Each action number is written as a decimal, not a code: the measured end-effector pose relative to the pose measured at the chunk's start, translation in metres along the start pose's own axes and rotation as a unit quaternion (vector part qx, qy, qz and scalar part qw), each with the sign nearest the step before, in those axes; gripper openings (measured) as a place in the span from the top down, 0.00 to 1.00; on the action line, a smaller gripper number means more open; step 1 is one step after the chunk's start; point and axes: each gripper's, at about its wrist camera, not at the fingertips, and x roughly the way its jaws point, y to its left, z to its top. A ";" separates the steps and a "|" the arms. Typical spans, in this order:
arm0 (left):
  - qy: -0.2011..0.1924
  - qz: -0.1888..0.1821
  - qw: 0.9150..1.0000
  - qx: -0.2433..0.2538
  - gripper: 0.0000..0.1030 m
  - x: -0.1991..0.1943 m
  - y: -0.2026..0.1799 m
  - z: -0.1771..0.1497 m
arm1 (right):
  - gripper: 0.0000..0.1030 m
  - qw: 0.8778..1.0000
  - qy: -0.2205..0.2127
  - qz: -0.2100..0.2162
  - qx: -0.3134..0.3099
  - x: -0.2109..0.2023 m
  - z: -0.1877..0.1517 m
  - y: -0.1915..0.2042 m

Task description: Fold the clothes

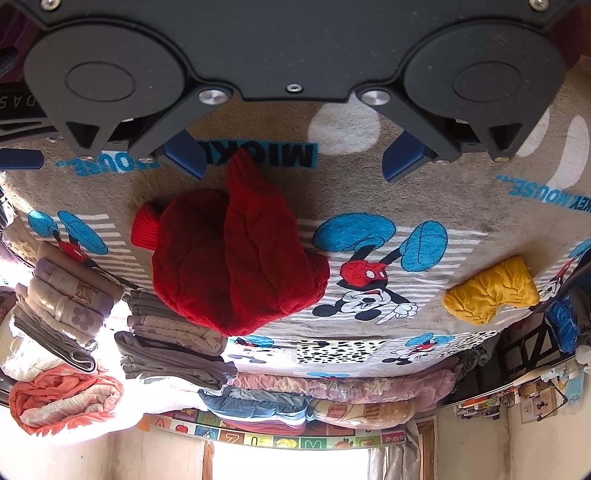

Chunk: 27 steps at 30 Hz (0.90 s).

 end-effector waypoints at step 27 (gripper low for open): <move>0.005 -0.005 1.000 -0.003 0.00 0.002 0.002 -0.002 | 0.00 1.000 0.006 0.003 -0.001 0.002 0.000 0.000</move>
